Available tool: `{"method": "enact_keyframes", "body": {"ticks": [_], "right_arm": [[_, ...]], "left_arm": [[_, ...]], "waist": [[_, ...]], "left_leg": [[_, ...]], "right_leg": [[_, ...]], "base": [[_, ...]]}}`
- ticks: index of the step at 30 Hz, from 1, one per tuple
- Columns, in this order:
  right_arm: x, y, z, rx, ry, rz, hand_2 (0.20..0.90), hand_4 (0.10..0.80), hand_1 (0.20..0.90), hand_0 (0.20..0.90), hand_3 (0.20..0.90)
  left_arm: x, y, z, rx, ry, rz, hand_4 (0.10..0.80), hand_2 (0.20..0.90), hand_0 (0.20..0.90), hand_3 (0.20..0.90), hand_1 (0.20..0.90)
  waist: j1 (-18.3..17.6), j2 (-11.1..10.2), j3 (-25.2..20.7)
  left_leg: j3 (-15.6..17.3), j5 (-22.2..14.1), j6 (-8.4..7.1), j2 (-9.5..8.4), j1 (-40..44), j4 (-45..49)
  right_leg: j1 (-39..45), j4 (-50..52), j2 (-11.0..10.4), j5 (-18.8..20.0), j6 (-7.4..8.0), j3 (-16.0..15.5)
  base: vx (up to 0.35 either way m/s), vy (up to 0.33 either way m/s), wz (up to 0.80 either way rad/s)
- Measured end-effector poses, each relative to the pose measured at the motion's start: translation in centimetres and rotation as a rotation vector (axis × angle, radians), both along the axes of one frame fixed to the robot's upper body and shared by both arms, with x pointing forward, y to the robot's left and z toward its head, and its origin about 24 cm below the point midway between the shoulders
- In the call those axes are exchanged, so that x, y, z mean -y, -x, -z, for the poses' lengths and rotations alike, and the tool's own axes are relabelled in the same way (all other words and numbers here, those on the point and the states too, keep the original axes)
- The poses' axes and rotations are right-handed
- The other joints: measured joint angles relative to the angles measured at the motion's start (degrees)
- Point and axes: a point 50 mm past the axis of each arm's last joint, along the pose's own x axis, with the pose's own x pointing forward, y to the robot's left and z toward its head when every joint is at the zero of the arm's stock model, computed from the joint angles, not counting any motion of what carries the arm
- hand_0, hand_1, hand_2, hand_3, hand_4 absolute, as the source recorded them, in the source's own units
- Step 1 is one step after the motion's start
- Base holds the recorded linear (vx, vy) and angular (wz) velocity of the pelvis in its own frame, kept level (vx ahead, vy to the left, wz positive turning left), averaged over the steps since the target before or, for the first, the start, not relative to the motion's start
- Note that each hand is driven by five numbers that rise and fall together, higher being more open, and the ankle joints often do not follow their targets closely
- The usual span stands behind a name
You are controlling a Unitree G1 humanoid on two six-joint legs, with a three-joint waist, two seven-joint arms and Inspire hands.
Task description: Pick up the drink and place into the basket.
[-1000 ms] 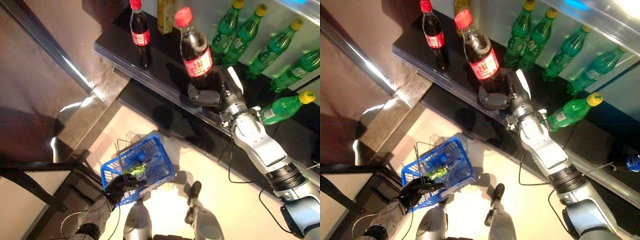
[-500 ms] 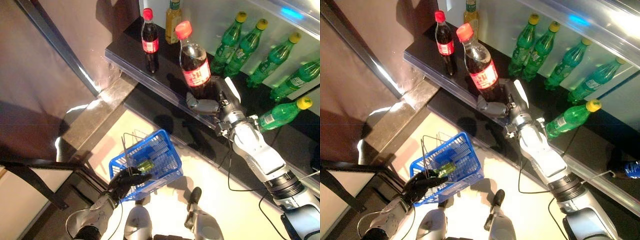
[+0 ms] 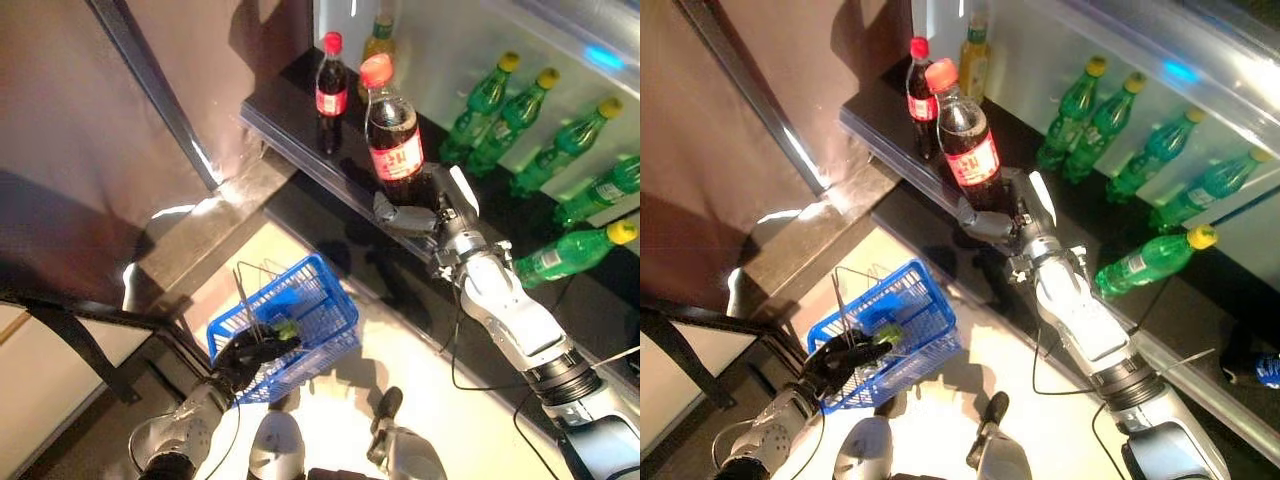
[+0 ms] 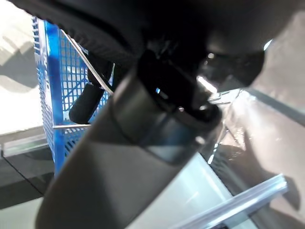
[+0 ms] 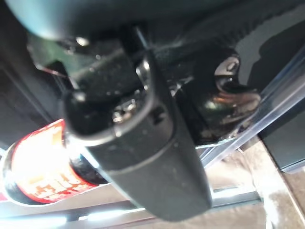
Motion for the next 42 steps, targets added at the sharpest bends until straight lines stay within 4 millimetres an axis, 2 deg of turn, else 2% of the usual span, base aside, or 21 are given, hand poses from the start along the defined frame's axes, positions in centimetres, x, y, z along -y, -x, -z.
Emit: {"method": "enact_keyframes", "body": {"ticks": [1, 2, 4, 5, 6, 7, 8, 9, 10, 11, 12, 14, 15, 17, 20, 25, 32, 42], "right_arm": [[0.0, 0.0, 0.1, -0.004, -0.004, 0.002, 0.300, 0.100, 0.300, 0.300, 0.200], [-0.1, 0.0, 0.1, -0.006, -0.011, 0.001, 0.300, 0.100, 0.300, 0.300, 0.200], [-0.1, -0.3, -0.5, 0.012, -0.011, 0.001, 0.300, 0.100, 0.300, 0.300, 0.200], [0.1, -0.6, -0.6, 0.018, -0.008, 0.012, 0.300, 0.100, 0.300, 0.300, 0.200], [0.6, -0.9, -0.4, 0.012, -0.003, 0.031, 0.300, 0.100, 0.300, 0.300, 0.200], [0.9, -1.1, 0.1, -0.008, 0.001, 0.046, 0.300, 0.100, 0.300, 0.300, 0.200], [1.0, -1.0, 1.0, -0.038, -0.005, 0.047, 0.300, 0.100, 0.300, 0.300, 0.200], [1.0, -0.8, 1.4, -0.050, -0.007, 0.040, 0.300, 0.100, 0.300, 0.300, 0.200], [1.1, -0.2, 2.2, -0.074, -0.003, 0.027, 0.300, 0.100, 0.300, 0.300, 0.200], [1.4, 0.0, 2.6, -0.085, 0.006, 0.031, 0.300, 0.100, 0.300, 0.300, 0.200], [2.4, 0.5, 3.3, -0.104, 0.008, 0.063, 0.300, 0.100, 0.300, 0.300, 0.200], [3.4, 1.1, 4.5, -0.130, -0.019, 0.130, 0.300, 0.100, 0.300, 0.300, 0.200], [3.5, 1.3, 4.8, -0.136, -0.022, 0.142, 0.300, 0.100, 0.300, 0.300, 0.200], [3.5, 1.4, 5.1, -0.141, -0.039, 0.150, 0.300, 0.100, 0.300, 0.300, 0.200], [2.6, 1.4, 5.3, -0.138, -0.077, 0.133, 0.300, 0.100, 0.300, 0.300, 0.200], [2.3, 1.5, 5.5, -0.140, -0.091, 0.128, 0.300, 0.100, 0.300, 0.300, 0.200], [1.9, 1.5, 5.3, -0.114, -0.112, 0.115, 0.300, 0.100, 0.300, 0.300, 0.200], [1.3, 1.7, 4.8, -0.094, -0.114, 0.070, 0.300, 0.100, 0.300, 0.300, 0.200]], "left_arm": [[0.0, -0.1, -0.1, 0.002, 0.007, -0.006, 0.100, 0.300, 0.300, 0.200, 0.300], [-0.1, -0.2, -0.3, 0.021, 0.030, -0.022, 0.100, 0.300, 0.300, 0.200, 0.300], [0.2, -0.6, -1.0, 0.064, 0.053, -0.035, 0.100, 0.300, 0.300, 0.200, 0.300], [0.6, -1.1, -1.3, 0.086, 0.066, -0.032, 0.100, 0.300, 0.300, 0.200, 0.300], [1.1, -1.6, -1.6, 0.096, 0.070, -0.023, 0.100, 0.300, 0.300, 0.200, 0.300], [1.6, -1.7, -1.6, 0.098, 0.076, -0.014, 0.100, 0.300, 0.300, 0.200, 0.300], [1.8, -1.4, -1.3, 0.085, 0.092, -0.018, 0.100, 0.300, 0.300, 0.200, 0.300], [1.9, -1.2, -1.1, 0.077, 0.096, -0.018, 0.100, 0.300, 0.300, 0.200, 0.300], [2.2, -0.8, -0.8, 0.064, 0.109, -0.016, 0.100, 0.300, 0.300, 0.200, 0.300], [2.5, -0.5, -0.6, 0.060, 0.123, -0.015, 0.100, 0.300, 0.300, 0.200, 0.300], [3.4, -0.2, -0.6, 0.063, 0.143, 0.006, 0.100, 0.300, 0.300, 0.200, 0.300], [4.2, -0.1, -1.1, 0.085, 0.157, 0.046, 0.100, 0.300, 0.300, 0.200, 0.300], [4.6, 0.0, -1.3, 0.091, 0.171, 0.059, 0.100, 0.300, 0.300, 0.200, 0.300], [4.8, -0.1, -1.4, 0.095, 0.182, 0.067, 0.100, 0.300, 0.300, 0.200, 0.300], [4.2, 0.5, -1.9, 0.104, 0.173, 0.084, 0.100, 0.300, 0.300, 0.200, 0.300], [3.7, 0.4, -2.9, 0.138, 0.154, 0.104, 0.100, 0.300, 0.300, 0.200, 0.300], [2.8, -0.2, -4.5, 0.194, 0.110, 0.129, 0.100, 0.300, 0.300, 0.200, 0.300], [4.0, -0.5, -6.2, 0.252, 0.142, 0.186, 0.100, 0.300, 0.300, 0.200, 0.300]], "waist": [[0.2, 0.0, 0.0], [0.9, 0.2, -0.1], [1.7, 1.3, -0.2], [1.2, 1.8, -0.3], [0.9, 2.1, -0.2], [0.9, 2.3, -0.2], [1.3, 1.2, -0.8], [1.6, 0.3, -1.2], [0.8, -0.7, -2.0], [-0.3, 0.2, -2.5], [-2.1, 2.3, -3.7], [-2.4, 1.8, -4.1], [-1.7, 1.6, -4.2], [-1.8, 1.6, -4.2], [-1.3, 1.4, -4.3], [0.3, 1.1, -4.5], [0.5, -0.9, -5.6], [1.0, -0.9, -5.7]], "left_leg": [[-0.2, 0.0, -0.06, 0.05, -0.3, 0.4], [-0.3, 0.3, -0.61, 0.94, -1.3, 1.4], [2.1, 1.6, -1.97, 3.13, -4.3, 2.3], [3.4, 3.5, -1.74, 3.58, -7.5, 3.9], [6.8, 5.7, -0.91, 3.71, -9.2, 4.1], [8.6, 7.0, -0.49, 3.34, -9.8, 4.1], [8.2, 4.8, 0.71, 1.14, -10.8, 7.4], [8.5, 3.0, 3.19, -0.76, -11.4, 10.0], [10.4, -0.2, 7.07, -5.51, -10.7, 12.3], [11.4, -0.2, 6.90, -6.32, -8.5, 9.3], [12.4, 0.1, 6.40, -5.70, -5.4, 2.4], [11.0, 1.9, 6.42, -6.07, -3.6, -1.1], [10.7, 1.9, 6.45, -6.32, -3.7, -1.3], [9.3, 2.0, 6.56, -6.55, -3.8, -1.3], [8.2, 2.2, 6.68, -6.77, -3.5, -2.0], [7.7, 2.2, 6.71, -7.22, -1.5, -3.5], [7.6, 2.2, 6.71, -7.67, -1.5, -3.6], [7.6, 2.3, 6.72, -7.75, -1.4, -3.6]], "right_leg": [[-0.6, 1.5, -0.1, -0.9, -0.06, -0.1], [-1.5, 3.7, 0.6, -2.3, -0.71, -0.7], [-2.9, 4.7, 2.4, -3.2, -1.51, -2.4], [-3.8, 6.2, 2.9, -4.5, -2.58, -3.6], [-4.6, 7.8, 3.0, -6.0, -3.24, -4.3], [-5.2, 8.8, 2.2, -7.4, -4.48, -5.1], [-6.1, 9.6, 0.2, -7.9, -4.56, -4.7], [-6.9, 10.1, -1.0, -7.9, -4.58, -4.3], [-8.1, 11.0, -3.9, -7.5, -3.77, -4.3], [-7.6, 11.1, -3.9, -7.2, -3.30, -4.9], [-6.2, 10.7, -3.0, -6.9, -2.78, -7.4], [-4.1, 8.1, -2.5, -6.2, -1.80, -8.1], [-3.3, 6.3, -1.6, -5.0, -1.63, -8.0], [-1.7, 4.2, -1.4, -4.3, -0.90, -8.0], [0.3, 0.5, -0.6, -2.9, -0.49, -8.2], [3.6, -3.1, -0.1, -1.9, 0.24, -8.2], [4.1, -4.4, 0.2, -1.5, 0.42, -8.2], [4.9, -5.6, 0.4, -0.8, 0.42, -8.1]], "base": [[-0.195, -0.161, 0.35], [-0.266, -0.171, 0.33], [-0.273, -0.155, 0.58], [-0.290, -0.063, 0.98], [-0.207, 0.007, 1.13], [-0.182, 0.040, 0.75], [-0.045, 0.060, 0.33], [-0.018, 0.085, 0.13], [0.006, 0.100, 0.20], [-0.003, 0.113, 0.62], [-0.011, 0.097, 0.76], [-0.002, 0.091, 0.62], [0.017, 0.078, 0.26], [0.026, 0.061, 0.29], [0.054, 0.050, 0.22], [0.040, 0.018, 0.09], [0.015, 0.005, 0.01], [0.000, 0.000, 0.00]]}}
